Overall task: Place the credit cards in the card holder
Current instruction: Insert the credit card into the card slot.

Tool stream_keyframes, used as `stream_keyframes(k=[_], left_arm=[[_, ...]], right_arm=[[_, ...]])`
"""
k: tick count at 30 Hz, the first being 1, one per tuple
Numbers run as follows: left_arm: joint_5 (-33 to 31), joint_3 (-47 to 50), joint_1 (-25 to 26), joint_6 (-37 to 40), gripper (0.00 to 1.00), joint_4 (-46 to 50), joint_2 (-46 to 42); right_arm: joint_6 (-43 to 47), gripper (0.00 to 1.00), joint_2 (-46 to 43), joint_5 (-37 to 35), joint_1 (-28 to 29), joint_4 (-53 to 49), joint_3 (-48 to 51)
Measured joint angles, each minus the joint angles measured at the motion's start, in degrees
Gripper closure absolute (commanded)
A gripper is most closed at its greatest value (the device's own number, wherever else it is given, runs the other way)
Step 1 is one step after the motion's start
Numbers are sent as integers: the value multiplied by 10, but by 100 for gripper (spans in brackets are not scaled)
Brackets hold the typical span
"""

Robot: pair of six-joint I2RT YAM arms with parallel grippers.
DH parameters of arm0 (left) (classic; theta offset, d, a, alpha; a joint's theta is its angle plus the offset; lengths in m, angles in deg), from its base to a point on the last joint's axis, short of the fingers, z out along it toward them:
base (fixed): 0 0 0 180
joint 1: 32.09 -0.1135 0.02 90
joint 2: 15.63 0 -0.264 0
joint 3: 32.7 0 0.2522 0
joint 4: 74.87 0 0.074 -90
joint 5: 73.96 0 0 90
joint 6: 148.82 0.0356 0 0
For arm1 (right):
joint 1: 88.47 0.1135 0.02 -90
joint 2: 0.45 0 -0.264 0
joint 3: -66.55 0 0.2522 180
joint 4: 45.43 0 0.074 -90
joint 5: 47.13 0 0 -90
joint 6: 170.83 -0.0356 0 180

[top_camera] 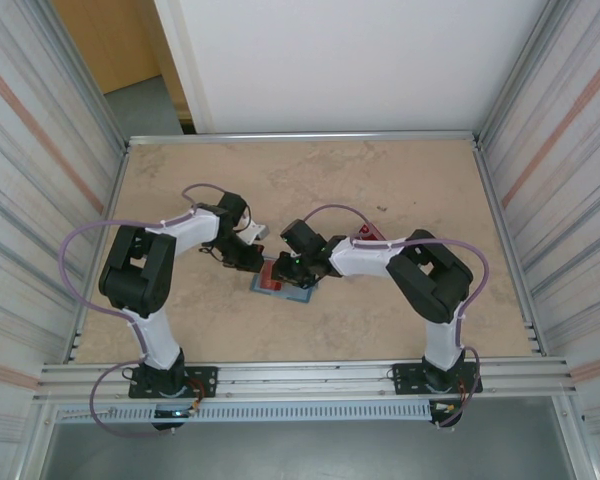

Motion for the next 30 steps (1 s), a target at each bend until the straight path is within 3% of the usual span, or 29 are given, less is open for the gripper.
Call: stream_keyframes(k=[9, 30], left_arm=[[-1, 0, -37, 0, 99, 28, -18], [19, 33, -9, -30, 99, 7, -14]], right_arm=[[16, 70, 0, 0, 0, -17, -3], [28, 70, 32, 0, 12, -87, -80]])
